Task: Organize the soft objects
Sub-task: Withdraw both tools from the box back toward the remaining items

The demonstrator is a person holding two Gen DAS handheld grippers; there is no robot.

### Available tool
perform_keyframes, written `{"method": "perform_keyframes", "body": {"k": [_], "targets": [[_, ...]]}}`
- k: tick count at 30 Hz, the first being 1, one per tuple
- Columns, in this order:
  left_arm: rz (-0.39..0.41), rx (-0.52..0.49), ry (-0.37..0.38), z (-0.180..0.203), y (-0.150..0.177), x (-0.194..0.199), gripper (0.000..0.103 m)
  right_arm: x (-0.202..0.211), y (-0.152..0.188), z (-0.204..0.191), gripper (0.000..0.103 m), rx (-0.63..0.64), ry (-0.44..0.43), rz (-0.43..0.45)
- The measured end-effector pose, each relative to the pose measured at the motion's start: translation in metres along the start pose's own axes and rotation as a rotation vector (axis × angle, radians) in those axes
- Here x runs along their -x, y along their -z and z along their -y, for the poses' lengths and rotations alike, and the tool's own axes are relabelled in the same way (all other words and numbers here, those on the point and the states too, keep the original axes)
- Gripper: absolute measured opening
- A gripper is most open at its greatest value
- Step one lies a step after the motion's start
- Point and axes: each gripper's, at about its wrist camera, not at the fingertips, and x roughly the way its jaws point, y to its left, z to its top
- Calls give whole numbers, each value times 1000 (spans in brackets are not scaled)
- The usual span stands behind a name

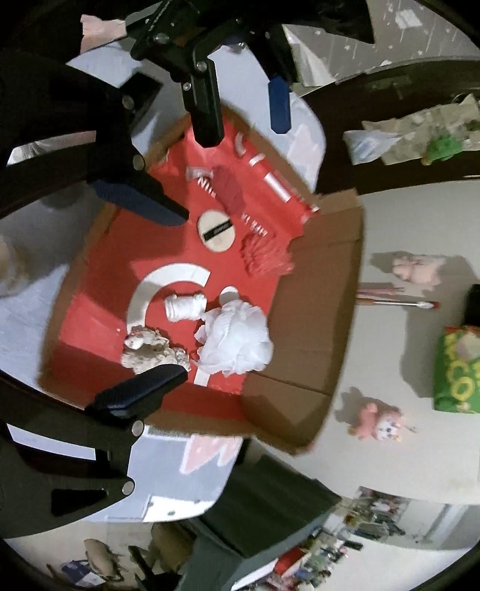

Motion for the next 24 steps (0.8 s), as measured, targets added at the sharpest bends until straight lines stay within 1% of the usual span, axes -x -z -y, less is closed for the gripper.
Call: {"method": "perform_keyframes", "body": {"k": [3, 7, 9, 16, 21, 24], "targets": [[68, -18, -7, 13, 11, 28, 103, 28, 10, -10, 80, -7, 5, 62], [131, -20, -6, 28, 26, 60, 103, 68, 32, -26, 81, -15, 30, 156], [164, -19, -16, 34, 36, 74, 103, 84, 44, -31, 82, -35, 42, 187], [267, -26, -67, 53, 78, 109, 103, 120, 88, -48, 82, -70, 90, 290], [291, -2, -84, 60, 110, 114, 103, 131, 121, -59, 83, -98, 108, 338], [284, 7, -94, 64, 128, 112, 103, 132, 141, -65, 88, -113, 135, 362]]}}
